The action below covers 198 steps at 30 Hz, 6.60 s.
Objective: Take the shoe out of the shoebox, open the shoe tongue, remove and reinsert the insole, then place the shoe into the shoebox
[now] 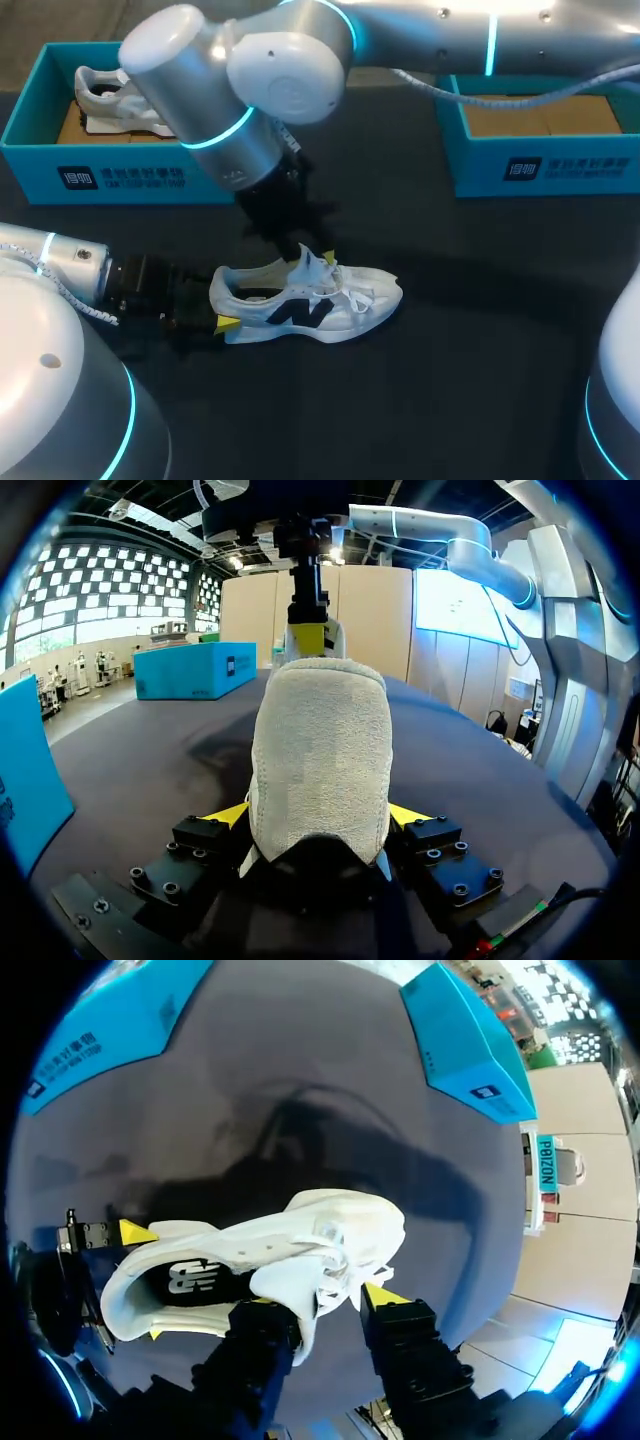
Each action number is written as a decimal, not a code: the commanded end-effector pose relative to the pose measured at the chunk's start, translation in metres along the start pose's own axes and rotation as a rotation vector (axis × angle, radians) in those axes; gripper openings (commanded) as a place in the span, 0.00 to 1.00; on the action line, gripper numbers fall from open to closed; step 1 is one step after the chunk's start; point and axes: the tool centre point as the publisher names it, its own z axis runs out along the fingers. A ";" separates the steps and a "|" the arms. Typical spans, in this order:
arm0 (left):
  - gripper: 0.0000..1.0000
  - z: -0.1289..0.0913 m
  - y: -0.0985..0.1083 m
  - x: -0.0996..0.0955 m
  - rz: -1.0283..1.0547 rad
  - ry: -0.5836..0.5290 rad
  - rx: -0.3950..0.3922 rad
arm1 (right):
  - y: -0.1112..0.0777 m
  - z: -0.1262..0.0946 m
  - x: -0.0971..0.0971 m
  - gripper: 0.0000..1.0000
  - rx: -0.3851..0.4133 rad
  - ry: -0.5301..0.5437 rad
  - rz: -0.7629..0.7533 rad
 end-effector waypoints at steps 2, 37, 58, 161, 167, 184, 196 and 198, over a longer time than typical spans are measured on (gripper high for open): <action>0.00 0.002 0.003 -0.004 0.000 0.001 -0.003 | -0.003 0.005 -0.005 0.25 0.002 0.038 0.178; 0.00 0.002 0.003 -0.004 0.000 0.001 -0.003 | 0.015 0.064 -0.047 0.02 0.113 0.042 0.315; 0.00 0.002 0.003 -0.004 0.000 0.001 -0.003 | 0.016 0.086 -0.039 0.41 0.151 0.024 0.334; 0.00 0.002 0.003 -0.004 0.000 0.001 -0.003 | -0.010 -0.029 0.056 0.00 -0.351 0.134 -1.406; 0.00 0.002 0.003 -0.004 0.000 0.001 -0.003 | -0.007 -0.017 0.063 0.00 -0.328 0.145 -1.419; 0.00 0.002 0.003 -0.004 0.000 0.001 -0.003 | 0.008 0.013 0.058 0.00 -0.306 0.133 -1.446; 0.00 0.002 0.003 -0.004 0.000 0.001 -0.003 | 0.000 0.033 0.051 0.00 -0.269 0.155 -1.440; 0.00 0.002 0.003 -0.004 0.000 0.001 -0.003 | -0.001 0.035 0.052 0.00 -0.265 0.159 -1.440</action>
